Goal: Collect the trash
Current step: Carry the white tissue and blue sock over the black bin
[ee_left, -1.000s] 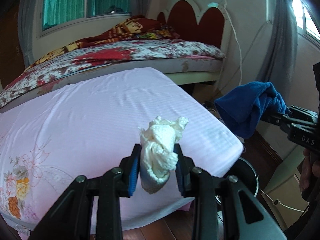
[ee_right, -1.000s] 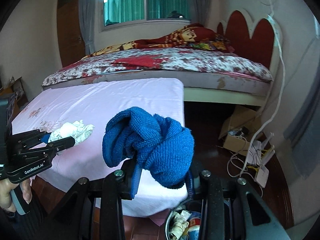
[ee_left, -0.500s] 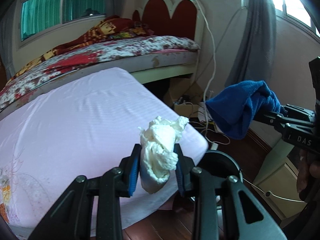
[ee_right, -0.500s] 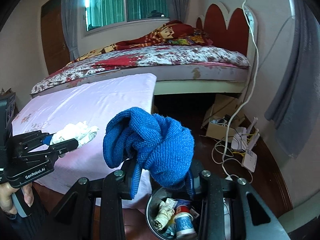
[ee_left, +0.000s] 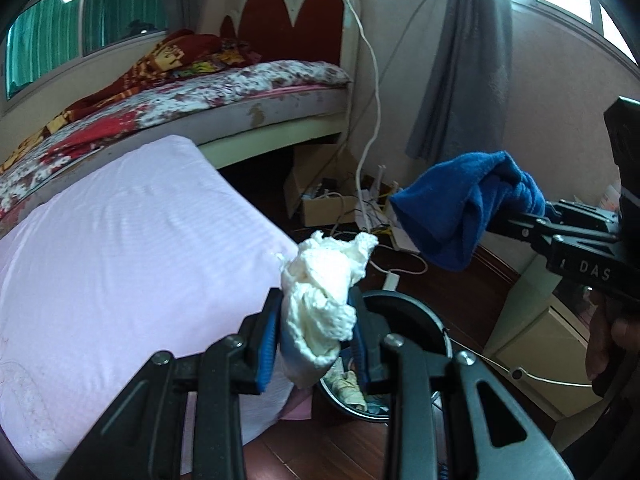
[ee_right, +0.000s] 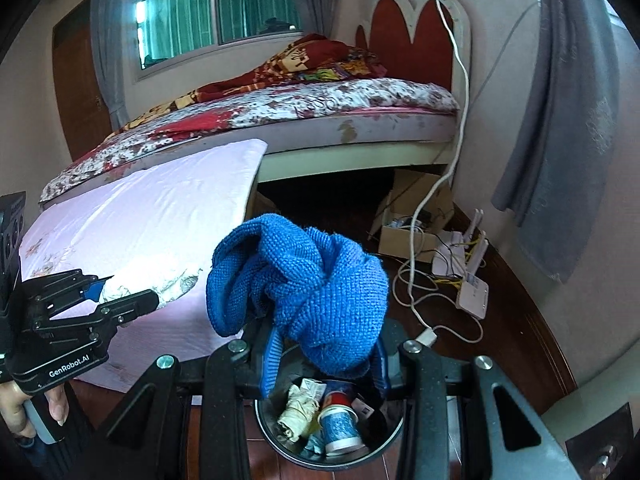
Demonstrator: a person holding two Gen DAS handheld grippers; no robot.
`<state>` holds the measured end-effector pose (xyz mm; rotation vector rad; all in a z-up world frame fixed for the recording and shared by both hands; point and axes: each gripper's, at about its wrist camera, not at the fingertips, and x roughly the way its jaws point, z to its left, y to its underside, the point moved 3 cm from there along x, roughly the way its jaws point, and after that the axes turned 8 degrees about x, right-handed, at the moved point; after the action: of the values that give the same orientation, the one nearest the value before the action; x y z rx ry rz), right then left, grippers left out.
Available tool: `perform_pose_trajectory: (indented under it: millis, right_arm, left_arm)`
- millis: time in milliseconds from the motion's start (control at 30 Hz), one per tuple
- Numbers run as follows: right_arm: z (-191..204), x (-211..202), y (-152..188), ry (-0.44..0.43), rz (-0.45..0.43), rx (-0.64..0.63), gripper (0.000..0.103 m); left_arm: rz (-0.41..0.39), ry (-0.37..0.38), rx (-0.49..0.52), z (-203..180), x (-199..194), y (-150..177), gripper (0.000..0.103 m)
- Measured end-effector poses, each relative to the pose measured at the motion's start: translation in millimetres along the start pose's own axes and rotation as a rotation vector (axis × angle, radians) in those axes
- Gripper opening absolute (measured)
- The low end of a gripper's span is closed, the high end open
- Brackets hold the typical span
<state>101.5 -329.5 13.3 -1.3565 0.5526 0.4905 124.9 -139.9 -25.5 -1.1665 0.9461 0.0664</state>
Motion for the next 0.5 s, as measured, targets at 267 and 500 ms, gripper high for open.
perform_pose_trajectory:
  millis: [267,500]
  right_arm:
    - [-27,4,16,0.043,0.038,0.026,0.039]
    - [-50,16,36,0.087,0.090,0.022,0.039]
  left_arm:
    - [0.035,0.049,0.027,-26,21,1,0.032]
    - [0.092,0.098,0.045,-50,44,12,0.032]
